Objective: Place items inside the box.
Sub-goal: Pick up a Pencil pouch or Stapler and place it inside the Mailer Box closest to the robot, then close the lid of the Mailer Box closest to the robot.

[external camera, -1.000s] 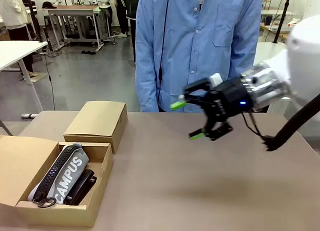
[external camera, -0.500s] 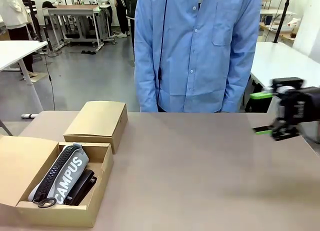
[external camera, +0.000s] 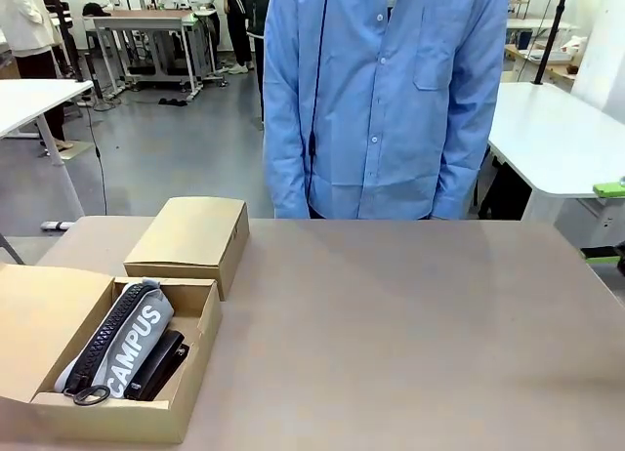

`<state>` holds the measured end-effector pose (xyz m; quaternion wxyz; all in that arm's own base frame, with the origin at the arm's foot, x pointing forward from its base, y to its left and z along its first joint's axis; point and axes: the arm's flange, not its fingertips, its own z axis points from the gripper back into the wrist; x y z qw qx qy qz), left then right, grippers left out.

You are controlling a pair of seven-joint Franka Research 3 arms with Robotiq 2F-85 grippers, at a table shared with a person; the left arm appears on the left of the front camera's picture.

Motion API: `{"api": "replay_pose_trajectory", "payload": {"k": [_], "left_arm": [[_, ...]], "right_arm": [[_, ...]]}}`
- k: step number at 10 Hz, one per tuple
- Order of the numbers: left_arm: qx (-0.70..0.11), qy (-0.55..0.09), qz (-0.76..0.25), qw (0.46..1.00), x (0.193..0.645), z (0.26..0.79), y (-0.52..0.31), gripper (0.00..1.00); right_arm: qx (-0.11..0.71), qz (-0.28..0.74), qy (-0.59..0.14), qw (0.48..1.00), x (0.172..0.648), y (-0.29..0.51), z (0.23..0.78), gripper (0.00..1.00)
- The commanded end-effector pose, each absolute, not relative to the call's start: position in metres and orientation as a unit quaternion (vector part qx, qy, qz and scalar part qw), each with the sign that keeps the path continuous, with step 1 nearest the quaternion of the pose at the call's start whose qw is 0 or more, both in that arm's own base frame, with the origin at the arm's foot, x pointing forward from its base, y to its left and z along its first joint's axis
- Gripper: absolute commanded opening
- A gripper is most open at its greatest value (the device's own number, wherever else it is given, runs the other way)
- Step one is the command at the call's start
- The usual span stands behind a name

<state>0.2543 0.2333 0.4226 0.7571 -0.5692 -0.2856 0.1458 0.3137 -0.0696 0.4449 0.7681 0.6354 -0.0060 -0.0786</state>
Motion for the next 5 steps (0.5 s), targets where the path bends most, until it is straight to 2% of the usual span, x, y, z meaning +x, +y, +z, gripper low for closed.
{"api": "replay_pose_trajectory", "payload": {"k": [1, 5], "left_arm": [[-0.575, -0.297, 0.139, 0.749, 0.2542, 0.4228, 0.2319, 1.00], [-0.575, -0.297, 0.139, 0.749, 0.2542, 0.4228, 0.2319, 1.00]], "right_arm": [[0.639, -0.080, 0.001, 0.765, 0.3230, -0.0547, 0.4538, 1.00], [0.639, -0.080, 0.001, 0.765, 0.3230, -0.0547, 0.4538, 1.00]]}}
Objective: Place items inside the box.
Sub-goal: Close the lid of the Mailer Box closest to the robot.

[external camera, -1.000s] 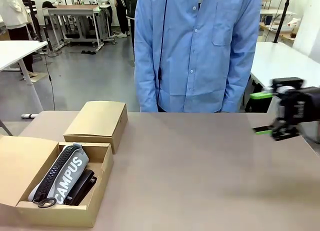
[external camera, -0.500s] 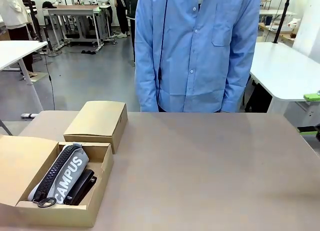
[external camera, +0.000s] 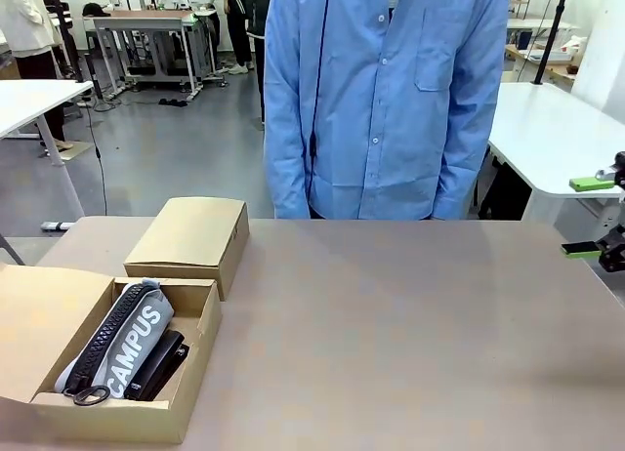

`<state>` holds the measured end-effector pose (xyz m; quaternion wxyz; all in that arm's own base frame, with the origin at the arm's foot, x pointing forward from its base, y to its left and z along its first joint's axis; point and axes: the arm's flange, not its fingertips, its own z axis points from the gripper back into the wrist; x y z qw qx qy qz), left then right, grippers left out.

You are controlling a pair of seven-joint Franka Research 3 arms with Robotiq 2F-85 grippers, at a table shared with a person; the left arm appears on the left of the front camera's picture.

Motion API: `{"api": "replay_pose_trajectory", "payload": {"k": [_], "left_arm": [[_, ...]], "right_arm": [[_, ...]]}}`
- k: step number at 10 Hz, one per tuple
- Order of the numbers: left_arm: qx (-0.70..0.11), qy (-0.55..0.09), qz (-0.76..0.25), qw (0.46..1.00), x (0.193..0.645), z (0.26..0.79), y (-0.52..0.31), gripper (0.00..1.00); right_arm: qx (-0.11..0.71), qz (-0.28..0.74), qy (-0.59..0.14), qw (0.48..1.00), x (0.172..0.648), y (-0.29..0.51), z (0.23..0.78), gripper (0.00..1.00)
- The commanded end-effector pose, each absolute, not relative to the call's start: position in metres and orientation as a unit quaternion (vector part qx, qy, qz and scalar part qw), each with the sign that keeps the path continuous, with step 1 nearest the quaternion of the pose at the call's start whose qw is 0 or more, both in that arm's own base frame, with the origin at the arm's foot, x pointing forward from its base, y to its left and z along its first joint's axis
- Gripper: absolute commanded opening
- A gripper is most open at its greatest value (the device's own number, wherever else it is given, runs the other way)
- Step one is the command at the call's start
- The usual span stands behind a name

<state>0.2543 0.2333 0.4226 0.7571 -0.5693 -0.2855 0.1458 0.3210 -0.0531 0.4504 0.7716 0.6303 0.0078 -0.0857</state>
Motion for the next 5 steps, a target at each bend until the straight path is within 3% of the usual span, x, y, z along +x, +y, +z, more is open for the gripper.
{"api": "replay_pose_trajectory", "payload": {"k": [1, 5], "left_arm": [[-0.575, -0.297, 0.139, 0.749, 0.2542, 0.4228, 0.2319, 1.00], [-0.575, -0.297, 0.139, 0.749, 0.2542, 0.4228, 0.2319, 1.00]], "right_arm": [[0.639, -0.080, 0.001, 0.765, 0.3230, -0.0547, 0.4538, 1.00], [0.639, -0.080, 0.001, 0.765, 0.3230, -0.0547, 0.4538, 1.00]]}}
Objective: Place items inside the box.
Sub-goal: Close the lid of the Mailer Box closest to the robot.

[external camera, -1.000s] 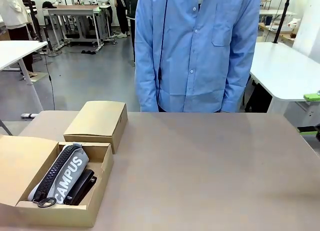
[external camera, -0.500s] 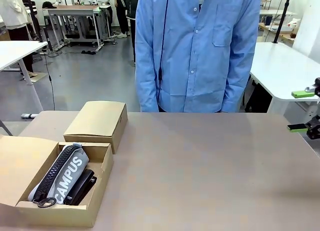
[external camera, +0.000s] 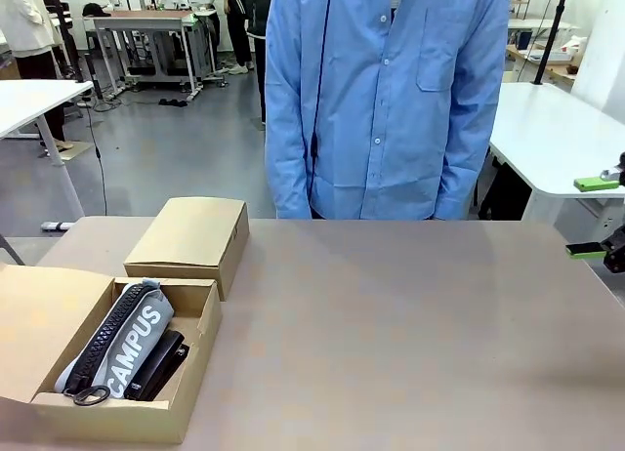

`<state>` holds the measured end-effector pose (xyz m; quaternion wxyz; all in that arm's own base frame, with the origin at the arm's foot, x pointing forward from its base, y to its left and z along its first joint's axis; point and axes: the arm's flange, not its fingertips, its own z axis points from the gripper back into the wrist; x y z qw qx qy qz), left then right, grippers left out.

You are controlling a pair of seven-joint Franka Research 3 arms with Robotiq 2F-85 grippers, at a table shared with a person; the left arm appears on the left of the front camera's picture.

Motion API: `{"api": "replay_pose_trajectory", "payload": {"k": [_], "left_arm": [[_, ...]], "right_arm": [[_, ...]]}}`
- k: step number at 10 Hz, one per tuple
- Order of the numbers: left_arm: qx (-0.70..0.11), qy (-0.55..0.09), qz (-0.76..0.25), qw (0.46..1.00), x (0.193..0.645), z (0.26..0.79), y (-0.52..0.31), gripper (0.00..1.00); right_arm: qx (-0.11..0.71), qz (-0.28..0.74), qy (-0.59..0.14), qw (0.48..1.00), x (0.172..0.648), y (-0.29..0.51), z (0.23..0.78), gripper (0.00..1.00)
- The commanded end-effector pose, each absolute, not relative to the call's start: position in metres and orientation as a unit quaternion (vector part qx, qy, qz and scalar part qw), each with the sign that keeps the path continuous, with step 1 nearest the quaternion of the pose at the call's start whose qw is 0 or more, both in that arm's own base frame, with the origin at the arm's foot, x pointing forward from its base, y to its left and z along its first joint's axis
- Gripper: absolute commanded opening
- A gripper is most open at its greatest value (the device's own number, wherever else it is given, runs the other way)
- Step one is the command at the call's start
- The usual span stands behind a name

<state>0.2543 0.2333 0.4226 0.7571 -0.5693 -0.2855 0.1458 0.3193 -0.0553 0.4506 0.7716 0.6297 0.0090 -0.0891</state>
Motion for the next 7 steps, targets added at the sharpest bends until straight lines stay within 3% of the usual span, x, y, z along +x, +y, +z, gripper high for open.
{"api": "replay_pose_trajectory", "payload": {"k": [1, 2, 3, 4, 5, 7], "left_arm": [[-0.575, -0.297, 0.139, 0.749, 0.254, 0.423, 0.232, 1.00], [-0.569, -0.285, 0.146, 0.757, 0.254, 0.423, 0.233, 1.00], [-0.586, -0.325, -0.007, 0.742, 0.257, 0.435, 0.223, 1.00], [-0.570, -0.368, -0.095, 0.728, 0.255, 0.447, 0.218, 1.00], [-0.546, -0.409, -0.154, 0.714, 0.254, 0.456, 0.211, 1.00], [-0.504, -0.418, -0.245, 0.715, 0.254, 0.457, 0.190, 1.00]], "right_arm": [[0.639, -0.080, 0.001, 0.765, 0.323, -0.055, 0.454, 1.00], [0.639, -0.080, 0.001, 0.765, 0.323, -0.055, 0.454, 1.00], [0.639, -0.080, 0.001, 0.765, 0.323, -0.055, 0.454, 1.00], [0.639, -0.080, 0.001, 0.765, 0.323, -0.055, 0.454, 1.00], [0.639, -0.080, 0.001, 0.765, 0.323, -0.055, 0.454, 1.00], [0.639, -0.080, 0.001, 0.765, 0.323, -0.055, 0.454, 1.00]]}}
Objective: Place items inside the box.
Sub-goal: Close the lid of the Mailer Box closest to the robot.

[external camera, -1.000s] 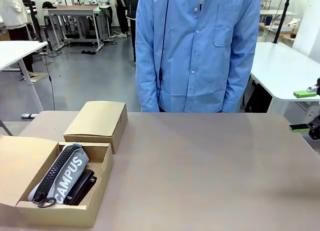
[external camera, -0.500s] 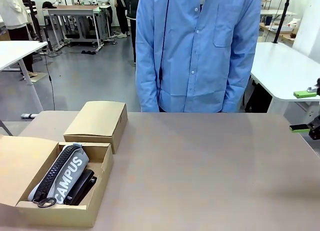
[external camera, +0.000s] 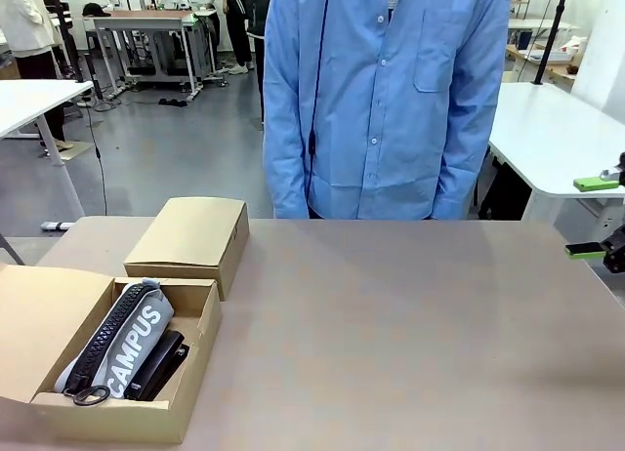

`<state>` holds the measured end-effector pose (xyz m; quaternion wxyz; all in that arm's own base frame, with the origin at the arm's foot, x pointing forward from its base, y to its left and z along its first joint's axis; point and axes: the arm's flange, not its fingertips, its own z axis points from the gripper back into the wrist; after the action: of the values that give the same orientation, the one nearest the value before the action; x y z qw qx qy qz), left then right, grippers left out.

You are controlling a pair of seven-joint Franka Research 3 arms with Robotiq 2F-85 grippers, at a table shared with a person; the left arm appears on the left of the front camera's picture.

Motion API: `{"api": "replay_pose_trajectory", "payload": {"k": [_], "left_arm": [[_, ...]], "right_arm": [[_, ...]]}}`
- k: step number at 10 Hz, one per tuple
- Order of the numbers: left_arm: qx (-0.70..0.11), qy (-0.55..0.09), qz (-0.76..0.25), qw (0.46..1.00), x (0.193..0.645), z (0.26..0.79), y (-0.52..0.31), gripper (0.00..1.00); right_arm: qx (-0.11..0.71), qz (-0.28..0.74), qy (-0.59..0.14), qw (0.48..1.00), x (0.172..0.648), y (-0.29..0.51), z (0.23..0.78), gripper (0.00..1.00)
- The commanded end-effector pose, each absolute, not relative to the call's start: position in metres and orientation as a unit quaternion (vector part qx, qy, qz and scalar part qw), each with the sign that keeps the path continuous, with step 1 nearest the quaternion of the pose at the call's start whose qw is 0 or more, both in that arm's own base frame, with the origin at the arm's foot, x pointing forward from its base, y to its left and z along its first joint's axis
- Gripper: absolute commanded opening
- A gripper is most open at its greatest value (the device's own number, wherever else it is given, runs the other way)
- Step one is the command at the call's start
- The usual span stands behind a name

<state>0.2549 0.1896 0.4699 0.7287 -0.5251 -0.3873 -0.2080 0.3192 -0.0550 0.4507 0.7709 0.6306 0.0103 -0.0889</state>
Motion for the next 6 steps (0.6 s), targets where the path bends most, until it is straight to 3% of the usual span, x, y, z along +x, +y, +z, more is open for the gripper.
{"api": "replay_pose_trajectory", "payload": {"k": [1, 2, 3, 5, 6], "left_arm": [[-0.459, -0.416, -0.279, 0.734, 0.259, 0.451, 0.176, 1.00], [-0.435, -0.394, -0.256, 0.768, 0.265, 0.447, 0.164, 1.00], [-0.496, -0.397, -0.262, 0.726, 0.257, 0.467, 0.181, 1.00], [-0.469, -0.393, -0.278, 0.740, 0.263, 0.458, 0.173, 1.00], [-0.422, -0.372, -0.457, 0.689, 0.265, 0.449, 0.177, 1.00]], "right_arm": [[0.639, -0.080, 0.001, 0.765, 0.323, -0.055, 0.454, 1.00], [0.639, -0.080, 0.001, 0.765, 0.323, -0.055, 0.454, 1.00], [0.639, -0.080, 0.001, 0.765, 0.323, -0.055, 0.454, 1.00], [0.639, -0.080, 0.001, 0.765, 0.323, -0.055, 0.454, 1.00], [0.639, -0.080, 0.001, 0.765, 0.323, -0.055, 0.454, 1.00]]}}
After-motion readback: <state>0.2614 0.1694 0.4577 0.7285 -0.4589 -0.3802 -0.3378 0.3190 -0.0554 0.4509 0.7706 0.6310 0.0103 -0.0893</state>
